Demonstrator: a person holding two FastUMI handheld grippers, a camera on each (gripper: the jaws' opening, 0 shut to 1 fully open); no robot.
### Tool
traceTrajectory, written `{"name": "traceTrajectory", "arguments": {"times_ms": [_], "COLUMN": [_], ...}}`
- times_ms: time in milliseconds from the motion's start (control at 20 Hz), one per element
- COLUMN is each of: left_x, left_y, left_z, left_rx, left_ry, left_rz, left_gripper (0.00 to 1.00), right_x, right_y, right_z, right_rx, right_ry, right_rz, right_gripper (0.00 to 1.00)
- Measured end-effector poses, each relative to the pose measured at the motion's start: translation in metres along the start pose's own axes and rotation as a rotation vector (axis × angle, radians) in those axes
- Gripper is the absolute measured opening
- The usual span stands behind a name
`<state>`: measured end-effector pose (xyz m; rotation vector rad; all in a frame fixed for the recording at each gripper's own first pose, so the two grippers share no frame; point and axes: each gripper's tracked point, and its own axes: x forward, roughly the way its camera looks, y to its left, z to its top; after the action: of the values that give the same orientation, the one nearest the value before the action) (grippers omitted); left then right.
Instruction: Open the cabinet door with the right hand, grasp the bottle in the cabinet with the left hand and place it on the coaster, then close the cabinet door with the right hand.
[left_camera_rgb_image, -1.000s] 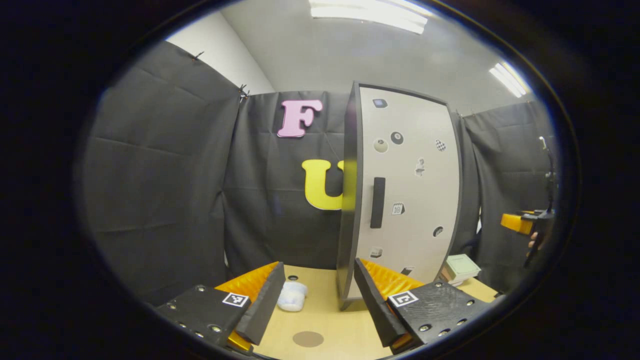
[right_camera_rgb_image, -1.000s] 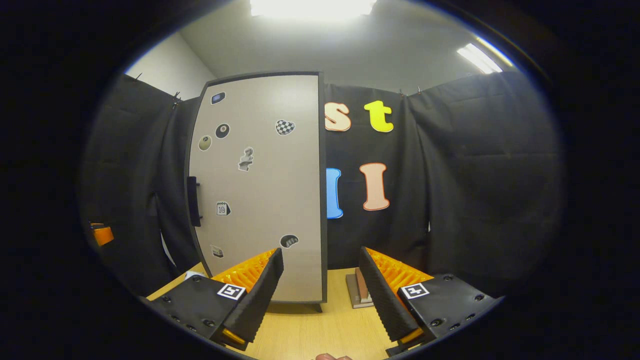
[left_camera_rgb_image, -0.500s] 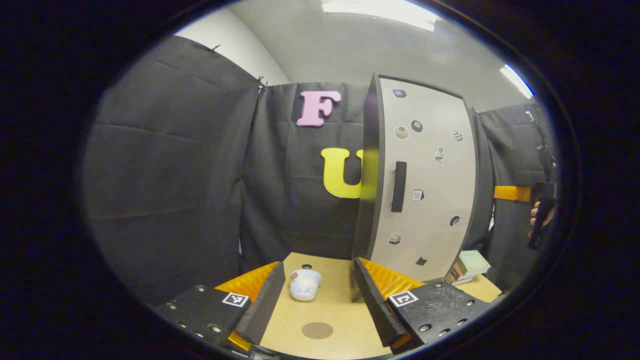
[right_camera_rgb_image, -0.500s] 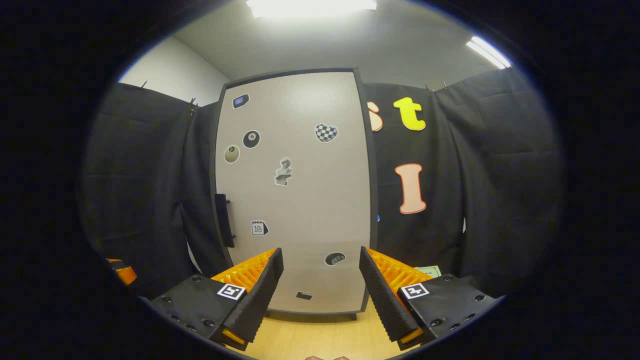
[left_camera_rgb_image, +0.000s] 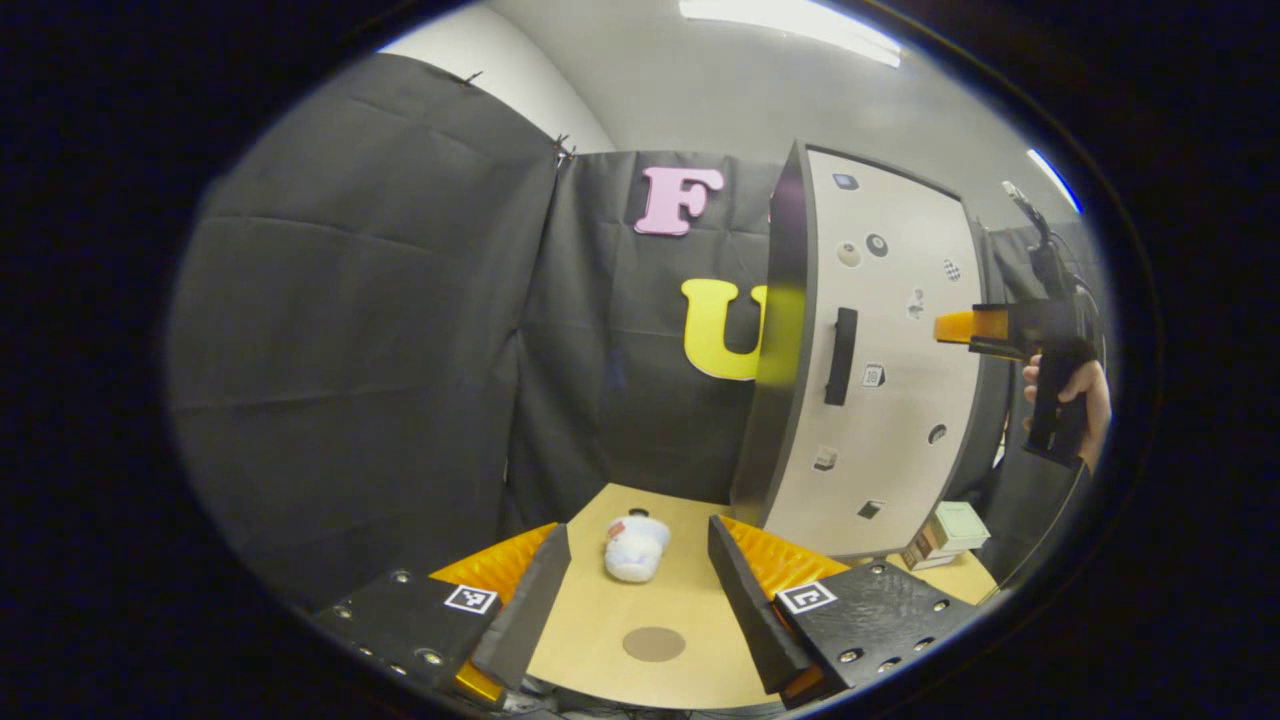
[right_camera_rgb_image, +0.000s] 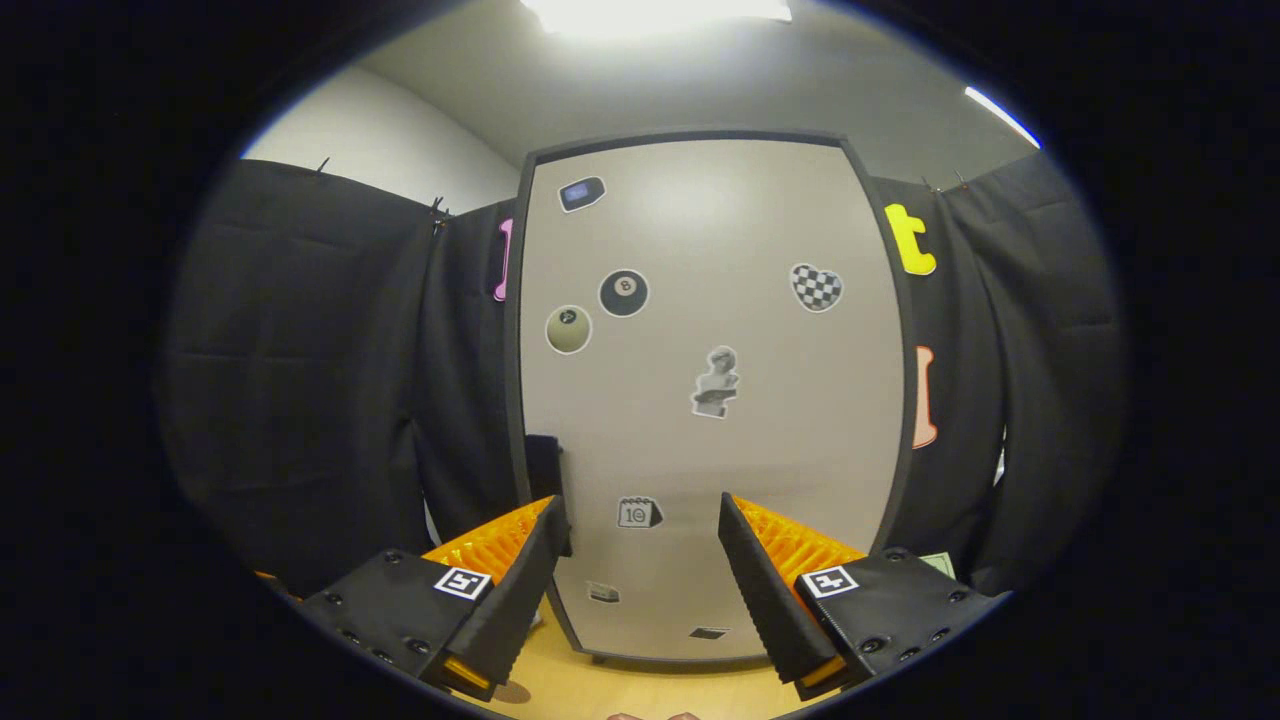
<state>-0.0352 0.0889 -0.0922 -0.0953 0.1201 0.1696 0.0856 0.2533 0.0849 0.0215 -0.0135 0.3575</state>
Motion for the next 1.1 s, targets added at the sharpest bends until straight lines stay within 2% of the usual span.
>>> {"name": "traceTrajectory", "arguments": {"times_ms": [100,150,200,250,300,350,400,450,600,650,750,900,950,1050,1100], "left_x": [0.003,0.005,0.005,0.007,0.009,0.011,0.011,0.012,0.012,0.012,0.011,0.008,0.008,0.007,0.007], "left_y": [0.009,0.012,0.014,0.016,0.022,0.026,0.029,0.033,0.046,0.053,0.060,0.063,0.065,0.066,0.064], "left_z": [-0.006,-0.007,-0.009,-0.008,-0.009,-0.010,-0.013,-0.014,-0.023,-0.026,-0.029,-0.035,-0.036,-0.037,-0.036], "left_rx": [0.005,0.013,0.021,0.024,0.021,0.014,0.004,-0.004,-0.008,-0.007,-0.014,-0.025,-0.020,-0.007,-0.003], "left_ry": [0.014,0.019,0.019,0.020,0.021,0.023,0.027,0.030,0.047,0.054,0.061,0.075,0.081,0.084,0.083], "left_rz": [0.010,0.013,0.016,0.019,0.020,0.022,0.023,0.025,0.049,0.059,0.069,0.068,0.071,0.072,0.068], "left_gripper": [0.84,0.86,0.86,0.84,0.86,0.84,0.84,0.86,0.86,0.84,0.86,0.86,0.86,0.84,0.84], "right_x": [0.018,0.028,0.037,0.046,0.056,0.066,0.074,0.083,0.103,0.107,0.118,0.127,0.130,0.130,0.130], "right_y": [0.021,0.028,0.034,0.040,0.045,0.049,0.050,0.052,0.052,0.052,0.052,0.052,0.056,0.058,0.058], "right_z": [0.001,0.002,0.000,-0.001,-0.004,-0.008,-0.014,-0.021,-0.040,-0.047,-0.057,-0.063,-0.064,-0.064,-0.065], "right_rx": [0.023,0.021,0.012,-0.001,-0.015,-0.035,-0.055,-0.066,-0.067,-0.062,-0.059,-0.059,-0.043,-0.018,-0.022], "right_ry": [0.005,0.005,0.006,0.005,0.006,0.016,0.033,0.049,0.091,0.106,0.129,0.147,0.154,0.164,0.166], "right_rz": [0.021,0.018,0.013,0.009,0.004,-0.010,-0.026,-0.039,-0.091,-0.108,-0.128,-0.148,-0.135,-0.134,-0.143], "right_gripper": [0.96,0.92,0.92,0.97,0.97,0.97,0.92,0.97,0.97,0.92,0.92,0.66,0.61,0.41,0.37]}}
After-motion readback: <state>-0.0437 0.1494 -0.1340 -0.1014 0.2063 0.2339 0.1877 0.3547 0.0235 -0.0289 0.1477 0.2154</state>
